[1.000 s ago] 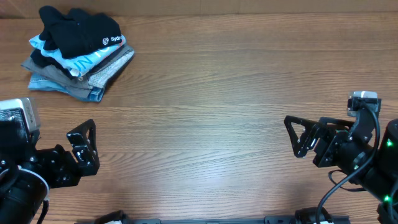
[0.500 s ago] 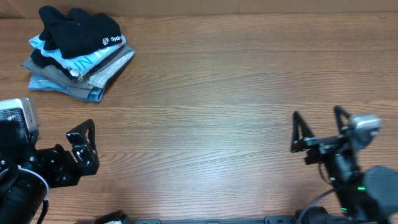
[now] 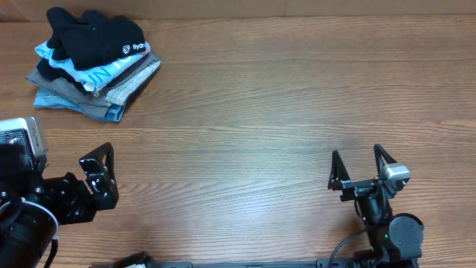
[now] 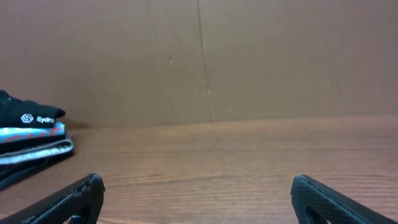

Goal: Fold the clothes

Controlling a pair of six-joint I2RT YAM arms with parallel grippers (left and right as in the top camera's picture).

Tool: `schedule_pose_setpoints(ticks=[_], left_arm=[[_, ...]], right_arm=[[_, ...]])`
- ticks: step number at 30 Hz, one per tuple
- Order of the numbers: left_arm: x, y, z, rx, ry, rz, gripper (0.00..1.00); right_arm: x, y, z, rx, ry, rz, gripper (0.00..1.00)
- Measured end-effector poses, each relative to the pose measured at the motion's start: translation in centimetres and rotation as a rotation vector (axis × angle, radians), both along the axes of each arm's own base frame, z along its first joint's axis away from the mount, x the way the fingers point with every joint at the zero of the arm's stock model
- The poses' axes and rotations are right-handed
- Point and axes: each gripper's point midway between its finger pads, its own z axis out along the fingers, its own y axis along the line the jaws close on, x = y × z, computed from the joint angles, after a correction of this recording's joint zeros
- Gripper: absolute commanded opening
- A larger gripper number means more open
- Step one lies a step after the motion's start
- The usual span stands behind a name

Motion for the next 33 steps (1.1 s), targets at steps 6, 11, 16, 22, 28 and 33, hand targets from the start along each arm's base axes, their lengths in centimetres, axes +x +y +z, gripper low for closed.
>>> schedule_pose_setpoints(ticks=[6,11,16,22,28,33], left_arm=[[0.0,0.0,0.0,0.000,0.000,0.000,1.00],[0.0,0.0,0.0,0.000,0.000,0.000,1.00],[0.0,0.0,0.0,0.000,0.000,0.000,1.00],[0.0,0.3,-0.1,0.011,0.003,0.017,1.00],[-0.1,1.2,-0.2,0.040,0.013,0.059,1.00],[-0.1,1.5,-0.2,0.047,0.016,0.070,1.00]], right_arm=[[0.7,0.1,-3.7,-0.007,0.046,0.000,1.00],[0.7,0.1,-3.6,-0.006,0.043,0.000,1.00],[0.7,0.1,-4.0,-0.008,0.059,0.000,1.00],[0.7,0.1,-4.0,-0.008,0.060,-0.001,1.00],[0.7,0.1,-4.0,-0.008,0.060,0.000,1.00],[0.7,0.1,-4.0,-0.008,0.061,0.000,1.00]])
